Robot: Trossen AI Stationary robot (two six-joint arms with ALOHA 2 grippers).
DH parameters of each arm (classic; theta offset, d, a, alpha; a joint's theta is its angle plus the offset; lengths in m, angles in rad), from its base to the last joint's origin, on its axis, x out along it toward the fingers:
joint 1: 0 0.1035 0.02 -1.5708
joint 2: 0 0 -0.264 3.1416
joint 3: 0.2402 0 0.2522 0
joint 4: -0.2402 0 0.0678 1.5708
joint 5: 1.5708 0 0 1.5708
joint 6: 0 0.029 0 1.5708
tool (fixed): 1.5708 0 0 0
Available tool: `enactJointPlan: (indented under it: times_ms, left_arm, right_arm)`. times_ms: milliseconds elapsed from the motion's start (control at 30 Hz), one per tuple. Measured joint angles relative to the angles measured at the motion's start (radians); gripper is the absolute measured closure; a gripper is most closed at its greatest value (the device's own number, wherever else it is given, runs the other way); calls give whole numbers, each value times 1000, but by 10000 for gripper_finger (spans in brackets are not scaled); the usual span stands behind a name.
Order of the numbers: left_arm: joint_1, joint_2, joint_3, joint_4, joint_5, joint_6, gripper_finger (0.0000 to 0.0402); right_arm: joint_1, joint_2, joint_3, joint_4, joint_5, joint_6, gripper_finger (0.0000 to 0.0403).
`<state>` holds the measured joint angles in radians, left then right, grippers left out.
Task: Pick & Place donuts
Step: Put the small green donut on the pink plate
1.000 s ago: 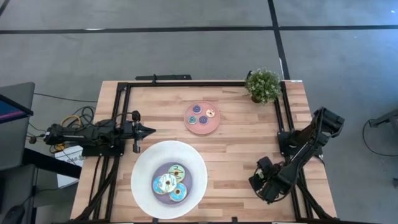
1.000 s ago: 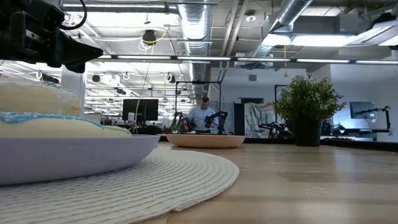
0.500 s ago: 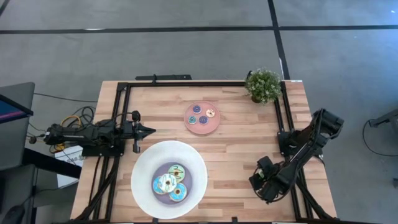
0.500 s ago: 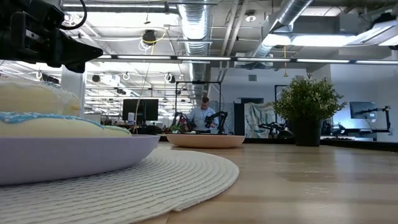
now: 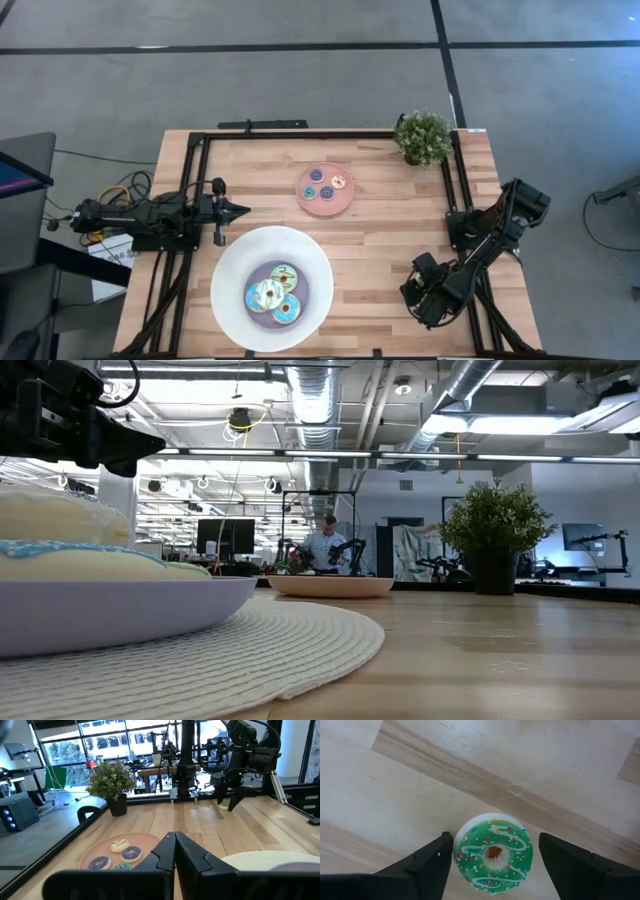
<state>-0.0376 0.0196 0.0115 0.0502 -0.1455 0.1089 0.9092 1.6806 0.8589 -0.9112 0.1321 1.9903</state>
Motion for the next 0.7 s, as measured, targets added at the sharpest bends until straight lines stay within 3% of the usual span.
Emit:
enactJointPlan:
  times_ms: [367, 600, 700]
  left_arm:
    - [0, 0, 0, 0, 0, 0, 401]
    - [0, 0, 0, 0, 0, 0, 401]
    - [0, 0, 0, 0, 0, 0, 401]
  right_arm:
    - [0, 0, 0, 17, 0, -1, 185]
    - [-1, 1, 9, 8, 4, -6, 204]
    - [-13, -10, 26, 3, 52, -38, 206]
